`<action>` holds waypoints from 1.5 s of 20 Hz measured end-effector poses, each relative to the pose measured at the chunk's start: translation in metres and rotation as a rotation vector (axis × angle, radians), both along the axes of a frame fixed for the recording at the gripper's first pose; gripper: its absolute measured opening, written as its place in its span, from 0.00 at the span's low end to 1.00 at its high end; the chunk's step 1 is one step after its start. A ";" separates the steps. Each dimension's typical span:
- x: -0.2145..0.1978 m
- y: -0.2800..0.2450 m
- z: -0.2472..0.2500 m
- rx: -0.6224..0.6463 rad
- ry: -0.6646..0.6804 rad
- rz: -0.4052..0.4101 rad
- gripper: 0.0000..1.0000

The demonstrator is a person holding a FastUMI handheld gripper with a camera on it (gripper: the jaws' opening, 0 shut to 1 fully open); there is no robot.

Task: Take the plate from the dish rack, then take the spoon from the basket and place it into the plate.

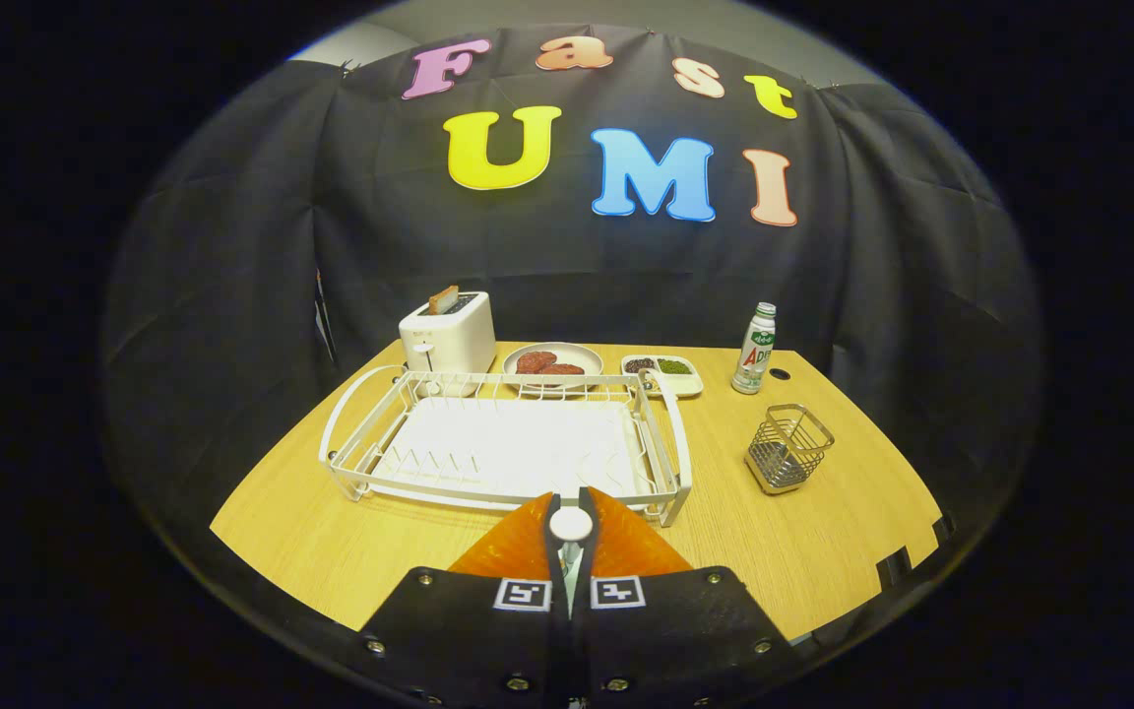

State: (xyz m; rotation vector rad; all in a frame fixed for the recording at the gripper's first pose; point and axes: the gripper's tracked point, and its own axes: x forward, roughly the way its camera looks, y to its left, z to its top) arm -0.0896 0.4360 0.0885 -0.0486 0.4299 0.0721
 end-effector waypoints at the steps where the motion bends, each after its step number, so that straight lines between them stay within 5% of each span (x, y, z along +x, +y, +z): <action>1: -0.001 0.003 -0.004 -0.007 0.004 0.010 0.00; 21: -0.008 0.010 -0.044 -0.010 0.051 0.049 0.01; 27: -0.005 -0.003 -0.042 -0.003 0.030 0.012 0.19; 28: -0.004 -0.009 -0.041 -0.017 0.029 -0.001 0.44; 30: -0.001 -0.011 -0.042 -0.018 0.020 -0.002 0.67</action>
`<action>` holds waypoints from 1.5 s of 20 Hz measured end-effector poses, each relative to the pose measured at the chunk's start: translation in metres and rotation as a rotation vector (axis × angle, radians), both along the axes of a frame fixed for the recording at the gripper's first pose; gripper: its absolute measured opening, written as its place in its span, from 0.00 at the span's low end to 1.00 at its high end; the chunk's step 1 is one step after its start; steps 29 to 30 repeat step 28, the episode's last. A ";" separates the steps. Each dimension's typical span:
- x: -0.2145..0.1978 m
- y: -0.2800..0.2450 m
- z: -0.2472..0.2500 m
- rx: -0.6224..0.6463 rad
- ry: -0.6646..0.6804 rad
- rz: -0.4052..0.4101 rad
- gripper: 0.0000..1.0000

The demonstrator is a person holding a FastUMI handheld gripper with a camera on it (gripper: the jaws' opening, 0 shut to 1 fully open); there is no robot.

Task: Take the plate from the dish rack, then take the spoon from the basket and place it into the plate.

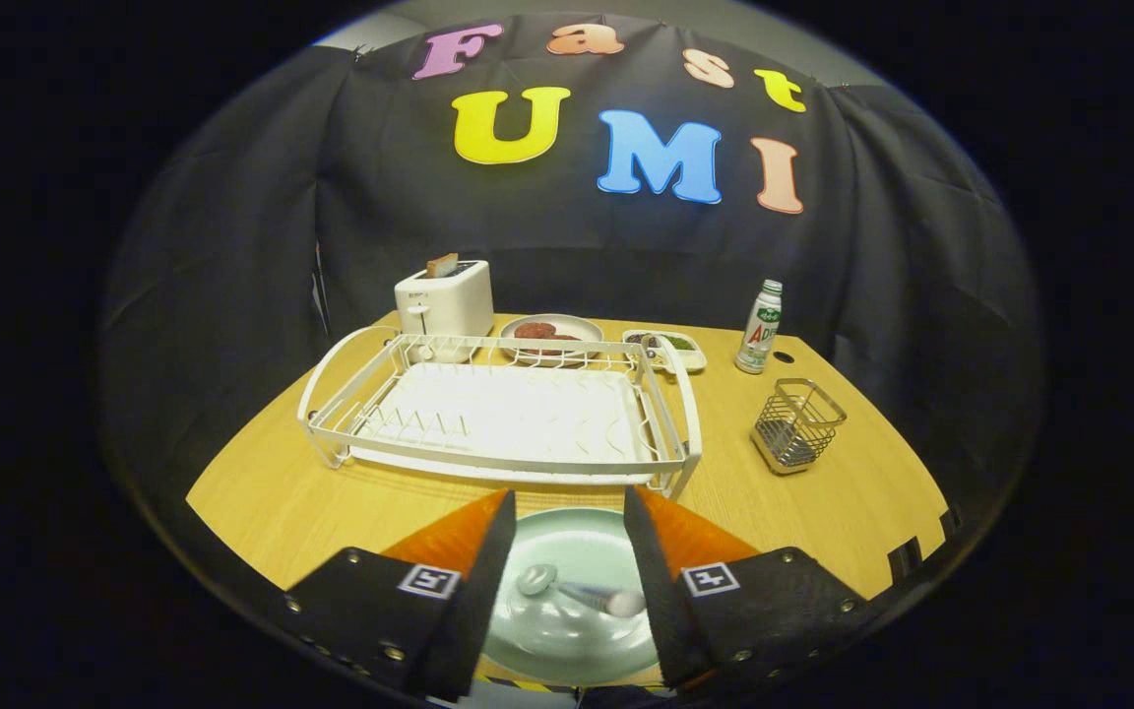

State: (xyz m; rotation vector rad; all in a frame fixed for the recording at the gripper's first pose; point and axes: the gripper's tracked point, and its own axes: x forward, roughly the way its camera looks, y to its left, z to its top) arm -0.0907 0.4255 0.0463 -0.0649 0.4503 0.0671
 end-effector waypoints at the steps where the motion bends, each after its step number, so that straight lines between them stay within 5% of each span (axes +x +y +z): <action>1: -0.002 -0.001 0.000 0.000 -0.003 0.004 0.83; 2: 0.000 0.000 0.002 0.004 -0.005 0.012 0.98; 10: 0.014 -0.015 0.019 -0.006 -0.037 -0.004 0.96; 22: 0.056 -0.086 0.201 0.029 -0.401 -0.078 0.96; 30: 0.076 -0.147 0.236 0.062 -0.481 -0.150 0.96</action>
